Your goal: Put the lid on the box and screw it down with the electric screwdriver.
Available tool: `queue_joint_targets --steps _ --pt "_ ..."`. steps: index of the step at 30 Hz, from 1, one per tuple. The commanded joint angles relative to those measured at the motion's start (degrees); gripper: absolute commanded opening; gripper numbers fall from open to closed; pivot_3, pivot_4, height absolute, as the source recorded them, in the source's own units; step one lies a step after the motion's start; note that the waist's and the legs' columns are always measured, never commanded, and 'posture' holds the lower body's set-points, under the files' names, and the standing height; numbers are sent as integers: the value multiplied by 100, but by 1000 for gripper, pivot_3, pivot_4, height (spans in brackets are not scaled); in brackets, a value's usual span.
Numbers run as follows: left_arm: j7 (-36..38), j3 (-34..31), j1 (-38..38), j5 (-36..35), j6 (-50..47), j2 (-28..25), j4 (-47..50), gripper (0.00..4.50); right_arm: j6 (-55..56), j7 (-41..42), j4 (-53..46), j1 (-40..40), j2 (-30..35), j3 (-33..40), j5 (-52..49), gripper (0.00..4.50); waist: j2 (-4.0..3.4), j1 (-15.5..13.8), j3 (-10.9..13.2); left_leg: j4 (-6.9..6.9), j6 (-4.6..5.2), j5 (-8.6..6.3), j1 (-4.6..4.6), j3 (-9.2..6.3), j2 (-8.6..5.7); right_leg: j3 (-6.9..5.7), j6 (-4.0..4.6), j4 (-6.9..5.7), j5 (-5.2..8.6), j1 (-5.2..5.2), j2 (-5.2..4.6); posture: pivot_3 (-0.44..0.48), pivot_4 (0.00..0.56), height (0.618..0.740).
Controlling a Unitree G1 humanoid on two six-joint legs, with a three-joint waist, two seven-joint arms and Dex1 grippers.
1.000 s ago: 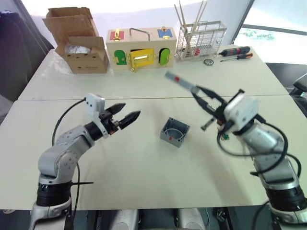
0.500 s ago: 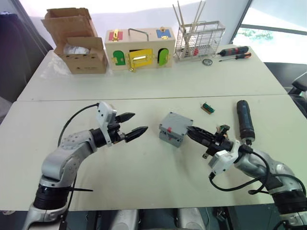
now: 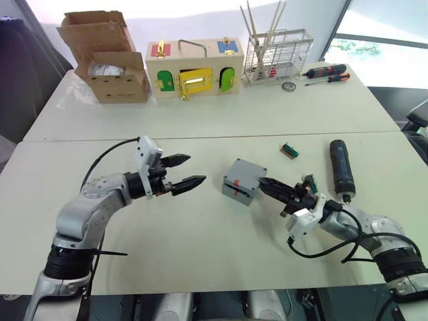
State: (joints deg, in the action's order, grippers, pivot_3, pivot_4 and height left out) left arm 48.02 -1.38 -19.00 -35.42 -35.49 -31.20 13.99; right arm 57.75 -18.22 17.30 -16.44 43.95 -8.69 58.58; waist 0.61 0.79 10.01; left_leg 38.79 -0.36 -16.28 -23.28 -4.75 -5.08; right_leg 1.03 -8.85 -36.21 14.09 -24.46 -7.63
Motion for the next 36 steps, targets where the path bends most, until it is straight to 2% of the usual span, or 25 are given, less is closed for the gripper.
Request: queue_joint_targets --steps 1,13,17,20,23,26,27,36 --pt "14 -71 -106 26 119 -13 76 4445 -47 -326 95 -103 143 -191 154 98 0 1 0 0 0 0 0 0 0 0 0 0 0 0 0 0 150 734" --pt "65 -11 -307 82 144 3 -65 4445 -173 -933 315 -244 361 -851 479 98 -1 -7 -1 1 0 0 3 2 -1 2 0 0 0 3 0 0 150 734" --pt "370 140 -930 177 289 79 -556 4445 -313 -930 450 -322 349 -977 454 98 1 -17 -2 2 -1 1 5 1 -5 1 0 0 0 7 0 0 150 734" --pt "650 329 -1264 330 506 153 -908 3608 -391 -994 475 -328 358 -1019 425 98 0 -13 -4 3 -1 1 7 1 -7 0 0 1 0 11 0 0 150 734" --pt "904 510 -1465 431 682 269 -1135 2060 -481 -1050 446 -298 375 -1038 396 98 0 5 -4 -1 -1 0 7 3 -7 0 0 5 0 12 0 0 150 734" --pt "1119 764 -1562 569 776 379 -1253 323 -550 -1111 367 -237 395 -1040 398 98 0 -10 -4 -1 -1 1 8 2 -7 0 0 4 0 11 1 0 150 734" --pt "1161 853 -1586 636 805 412 -1291 74 -563 -1118 327 -209 401 -1046 397 98 0 -14 -4 -1 -1 1 8 2 -8 0 0 3 0 12 1 0 150 734" --pt "1318 1237 -1873 1252 1546 979 -2277 74 -601 -1211 208 -65 428 -1161 463 98 0 -14 -5 1 0 1 7 2 -12 -1 0 4 0 13 0 0 150 734"
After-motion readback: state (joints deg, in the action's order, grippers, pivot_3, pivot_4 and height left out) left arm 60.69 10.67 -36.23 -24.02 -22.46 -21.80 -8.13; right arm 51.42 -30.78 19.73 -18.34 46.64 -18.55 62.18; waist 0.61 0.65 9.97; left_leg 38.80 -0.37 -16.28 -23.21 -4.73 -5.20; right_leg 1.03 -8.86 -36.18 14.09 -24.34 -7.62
